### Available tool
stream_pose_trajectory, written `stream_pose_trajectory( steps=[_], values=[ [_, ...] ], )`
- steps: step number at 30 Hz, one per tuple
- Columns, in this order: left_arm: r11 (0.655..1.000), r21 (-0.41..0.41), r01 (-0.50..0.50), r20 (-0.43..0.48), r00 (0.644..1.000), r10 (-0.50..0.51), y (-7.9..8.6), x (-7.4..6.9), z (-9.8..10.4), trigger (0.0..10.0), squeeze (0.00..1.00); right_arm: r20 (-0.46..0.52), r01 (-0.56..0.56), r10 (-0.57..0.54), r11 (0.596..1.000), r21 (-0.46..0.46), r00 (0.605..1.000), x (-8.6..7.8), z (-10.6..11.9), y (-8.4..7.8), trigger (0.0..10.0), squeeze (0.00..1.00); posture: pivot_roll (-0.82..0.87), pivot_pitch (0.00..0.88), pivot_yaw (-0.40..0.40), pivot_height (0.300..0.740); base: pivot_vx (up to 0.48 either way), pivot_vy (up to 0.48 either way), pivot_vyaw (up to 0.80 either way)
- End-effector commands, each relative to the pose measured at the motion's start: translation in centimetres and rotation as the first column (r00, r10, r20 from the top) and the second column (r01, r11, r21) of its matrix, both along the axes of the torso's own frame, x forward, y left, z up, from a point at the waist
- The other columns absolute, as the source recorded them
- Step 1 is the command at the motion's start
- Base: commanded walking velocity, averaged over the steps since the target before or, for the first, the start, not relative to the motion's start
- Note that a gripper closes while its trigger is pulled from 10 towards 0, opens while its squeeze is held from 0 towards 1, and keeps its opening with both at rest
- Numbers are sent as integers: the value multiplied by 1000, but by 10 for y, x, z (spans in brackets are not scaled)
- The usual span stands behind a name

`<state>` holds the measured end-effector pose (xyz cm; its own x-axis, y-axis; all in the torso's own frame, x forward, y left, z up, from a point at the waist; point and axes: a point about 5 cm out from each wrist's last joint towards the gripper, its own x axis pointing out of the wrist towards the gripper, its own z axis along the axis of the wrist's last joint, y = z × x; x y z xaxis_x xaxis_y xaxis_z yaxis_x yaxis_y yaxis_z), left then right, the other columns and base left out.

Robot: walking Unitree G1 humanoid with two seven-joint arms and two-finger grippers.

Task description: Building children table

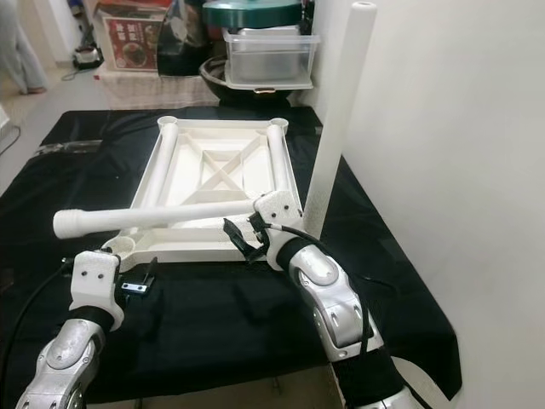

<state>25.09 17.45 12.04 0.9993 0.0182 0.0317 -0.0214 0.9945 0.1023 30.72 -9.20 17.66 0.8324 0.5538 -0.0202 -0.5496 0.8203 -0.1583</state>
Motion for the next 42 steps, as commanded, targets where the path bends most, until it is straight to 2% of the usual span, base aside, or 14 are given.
stream_pose_trajectory(
  steps=[1, 5, 12, 16, 20, 24, 33, 39, 40, 42],
  values=[
    [1000, -4, -14, -1, 1000, 14, 2, 0, 2, 10000, 0, 11, -28, 28, 1000, 2, 1000, 1, 3, 6, 10000, 0, 24, 0, -66, 740, 0, 0, 0],
    [1000, -3, -17, -4, 1000, 17, 3, -1, 2, 10000, 0, 48, -24, 25, 999, -27, 999, 3, 3, 8, 10000, 0, 26, 0, -67, 740, 0, 360, 600],
    [1000, 15, -19, 20, 1000, 18, 2, 0, 8, 10000, 0, -2, 43, -43, 998, 35, 999, 13, -4, 4, 10000, 0, 28, 0, -63, 740, 0, 459, 311],
    [1000, 22, -16, 32, 999, 15, 3, 1, 10, 10000, 0, -19, 108, -107, 993, 55, 994, 18, -6, 0, 10000, 0, 29, 0, -57, 740, 0, 0, 0],
    [1000, 24, -14, 33, 999, 13, 3, 1, 10, 10000, 0, -23, 116, -115, 991, 62, 993, 19, -6, -1, 10000, 0, 29, 0, -57, 740, 0, 0, 0],
    [1000, -1, -8, 46, 999, 8, 1, 1, 13, 10000, 0, -10, 162, -161, 983, 90, 987, 24, -5, -4, 10000, 0, 31, 0, -59, 740, 0, 0, 0],
    [1000, -8, -19, 63, 998, 20, 3, 2, 16, 10000, 0, 34, 155, -158, 985, 71, 987, 27, -2, -2, 10000, 0, 32, 0, -62, 740, 0, 0, 0],
    [999, 19, -46, 138, 989, 43, 3, 4, 30, 10000, 0, 29, 154, -159, 979, 135, 987, 32, 6, 0, 10000, 0, 34, 0, -61, 740, 0, 0, 0],
    [996, 18, -86, 186, 979, 82, 8, 4, 38, 10000, 0, 18, 154, -160, 972, 178, 987, 34, 10, 1, 10000, 0, 35, 0, -62, 740, 0, 0, 0],
    [993, 13, -113, 219, 970, 108, 11, 4, 44, 10000, 0, 8, 154, -159, 965, 214, 987, 35, 12, 1, 10000, 0, 35, 0, -62, 740, 0, 0, 0]
  ],
)
